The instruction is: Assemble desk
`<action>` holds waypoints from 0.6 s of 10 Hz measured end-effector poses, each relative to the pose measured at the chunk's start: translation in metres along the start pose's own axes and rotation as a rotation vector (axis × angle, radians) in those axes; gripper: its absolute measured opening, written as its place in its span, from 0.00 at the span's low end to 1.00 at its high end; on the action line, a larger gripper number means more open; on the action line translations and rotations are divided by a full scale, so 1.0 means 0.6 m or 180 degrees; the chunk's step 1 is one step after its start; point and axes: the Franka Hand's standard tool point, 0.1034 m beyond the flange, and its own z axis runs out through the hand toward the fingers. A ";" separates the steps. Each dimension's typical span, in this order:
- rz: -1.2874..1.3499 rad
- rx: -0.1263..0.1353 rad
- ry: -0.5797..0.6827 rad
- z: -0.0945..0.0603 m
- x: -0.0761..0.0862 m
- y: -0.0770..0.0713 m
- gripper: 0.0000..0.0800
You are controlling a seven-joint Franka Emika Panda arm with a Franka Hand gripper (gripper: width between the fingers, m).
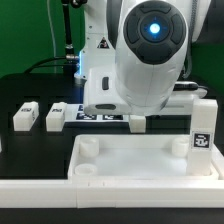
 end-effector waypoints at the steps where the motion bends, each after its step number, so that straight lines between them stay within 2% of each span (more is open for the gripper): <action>1: 0.0000 0.0000 -0.0004 0.001 0.001 0.000 0.81; 3: 0.0005 0.0003 -0.0006 0.003 0.001 0.002 0.81; 5: 0.0038 0.0048 -0.0016 0.046 0.004 -0.006 0.81; 6: 0.0054 0.0109 -0.0080 0.063 0.001 -0.014 0.81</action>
Offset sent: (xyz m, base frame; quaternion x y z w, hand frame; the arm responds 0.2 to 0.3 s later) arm -0.0393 0.0199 -0.0237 0.0589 0.0020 -0.0207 0.9980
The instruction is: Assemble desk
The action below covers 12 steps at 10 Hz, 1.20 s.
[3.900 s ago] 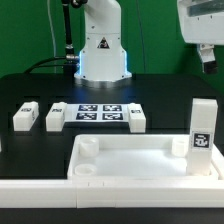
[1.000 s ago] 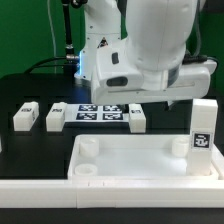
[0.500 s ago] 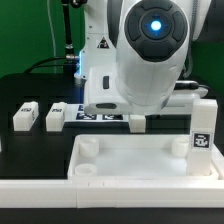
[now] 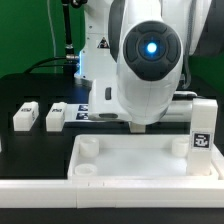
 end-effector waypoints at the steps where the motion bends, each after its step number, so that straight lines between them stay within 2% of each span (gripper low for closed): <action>1: -0.0019 -0.0010 -0.0016 0.006 0.000 -0.007 0.81; 4: -0.0015 -0.0002 -0.0024 0.007 0.000 -0.005 0.81; 6: -0.0011 0.0003 -0.0023 0.007 0.000 -0.004 0.47; 7: -0.0009 0.0006 -0.0024 0.006 0.000 -0.003 0.47; 8: -0.0008 0.0007 -0.0023 0.006 0.001 -0.003 0.37; 12: -0.0003 0.0014 -0.0023 0.006 0.001 -0.001 0.37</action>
Offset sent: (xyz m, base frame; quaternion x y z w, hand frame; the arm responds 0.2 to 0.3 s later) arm 0.0000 0.0000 0.0000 0.0000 0.0000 0.0000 1.0000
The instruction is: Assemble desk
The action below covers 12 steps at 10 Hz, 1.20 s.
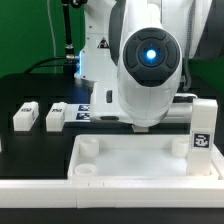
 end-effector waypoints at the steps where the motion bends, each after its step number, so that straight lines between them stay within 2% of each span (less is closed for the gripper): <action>1: 0.0002 0.0003 0.0000 0.000 0.000 0.001 0.37; 2: -0.0041 -0.0027 0.0020 -0.009 -0.001 0.006 0.37; 3: -0.0114 -0.0064 0.0123 -0.041 -0.011 0.014 0.37; 6: -0.0158 0.0102 0.0424 -0.164 -0.082 0.048 0.37; 7: -0.0133 0.0155 0.0422 -0.192 -0.108 0.062 0.37; 8: -0.0152 0.0172 0.0563 -0.211 -0.107 0.073 0.37; 9: -0.0154 0.0161 0.0868 -0.218 -0.094 0.072 0.37; 11: -0.0156 0.0167 0.1210 -0.221 -0.093 0.072 0.37; 12: -0.0146 0.0221 0.1363 -0.227 -0.090 0.071 0.37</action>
Offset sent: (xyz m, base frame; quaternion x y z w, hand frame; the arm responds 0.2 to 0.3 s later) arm 0.0249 -0.0377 0.0810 -0.0017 0.0361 -0.0483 0.9982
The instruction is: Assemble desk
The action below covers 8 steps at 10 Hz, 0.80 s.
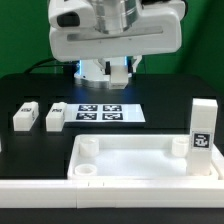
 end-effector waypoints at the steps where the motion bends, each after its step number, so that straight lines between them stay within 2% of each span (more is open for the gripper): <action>1: 0.0088 0.0250 0.0155 -0.014 0.021 -0.004 0.37; 2: 0.0113 0.0358 0.0293 -0.046 0.043 0.004 0.37; 3: 0.0130 0.0391 0.0540 -0.086 0.068 0.010 0.37; 4: 0.0124 0.0404 0.0701 -0.127 0.082 0.017 0.37; 5: 0.0078 0.0337 0.1094 -0.163 0.102 0.022 0.37; 6: 0.0091 0.0322 0.1282 -0.161 0.095 0.020 0.37; 8: 0.0148 0.0227 0.1744 -0.162 0.105 0.030 0.37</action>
Offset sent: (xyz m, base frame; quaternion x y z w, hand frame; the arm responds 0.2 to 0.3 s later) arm 0.0853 -0.0205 0.0615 0.0740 0.1355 -0.0327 0.9875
